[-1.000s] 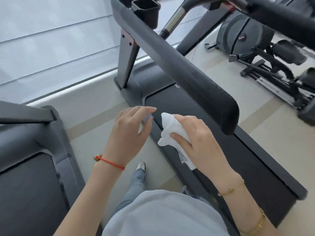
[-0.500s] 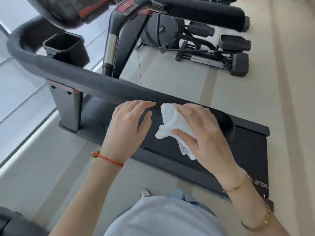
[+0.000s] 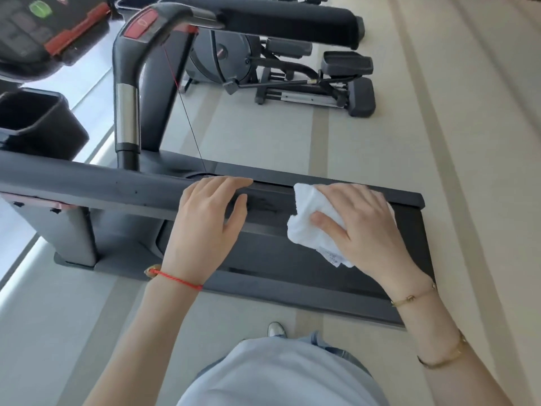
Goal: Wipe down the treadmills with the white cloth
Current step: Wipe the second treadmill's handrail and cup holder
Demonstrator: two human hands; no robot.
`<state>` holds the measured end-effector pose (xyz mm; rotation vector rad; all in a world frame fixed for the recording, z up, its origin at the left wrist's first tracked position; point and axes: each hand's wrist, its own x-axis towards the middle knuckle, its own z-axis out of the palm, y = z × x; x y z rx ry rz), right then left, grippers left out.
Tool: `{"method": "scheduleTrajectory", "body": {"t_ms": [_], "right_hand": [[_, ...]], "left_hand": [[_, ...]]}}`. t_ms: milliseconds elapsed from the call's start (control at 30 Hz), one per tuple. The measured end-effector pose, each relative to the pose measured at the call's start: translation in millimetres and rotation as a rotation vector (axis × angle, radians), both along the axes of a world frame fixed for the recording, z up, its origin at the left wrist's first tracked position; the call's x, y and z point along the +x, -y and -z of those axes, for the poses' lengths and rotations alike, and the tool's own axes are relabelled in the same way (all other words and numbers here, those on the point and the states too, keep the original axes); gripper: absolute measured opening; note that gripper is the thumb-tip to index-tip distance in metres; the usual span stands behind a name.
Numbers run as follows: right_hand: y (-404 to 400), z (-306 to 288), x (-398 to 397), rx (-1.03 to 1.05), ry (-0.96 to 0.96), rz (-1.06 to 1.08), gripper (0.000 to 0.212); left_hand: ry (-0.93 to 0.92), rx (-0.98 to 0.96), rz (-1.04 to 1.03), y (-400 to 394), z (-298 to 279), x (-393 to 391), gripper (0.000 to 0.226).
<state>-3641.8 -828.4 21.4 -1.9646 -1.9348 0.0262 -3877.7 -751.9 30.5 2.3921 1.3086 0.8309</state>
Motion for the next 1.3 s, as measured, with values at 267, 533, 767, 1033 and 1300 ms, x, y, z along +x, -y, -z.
{"method": "scheduleTrajectory", "body": {"t_ms": [267,533,767,1033,1300], "right_hand": [[-48,-1,-37,-0.091,0.186,-0.126,0.059],[-26,7,-5,0.111,0.190,-0.009,0.043],[-59,11,-54,0.160,0.244,0.035,0.042],[-41,20,-50,0.339,0.214,0.322,0.043],[-45,31,-53,0.487,0.218,0.215,0.035]], "left_hand": [[-0.018,0.015,-0.035,-1,4,4,0.024],[-0.019,0.003,-0.062,-7,3,-4,0.026],[-0.067,-0.010,0.035,-25,6,-15,0.024],[-0.097,0.006,0.219,-49,10,-20,0.023],[-0.088,-0.002,0.330,-48,10,-11,0.023]]}}
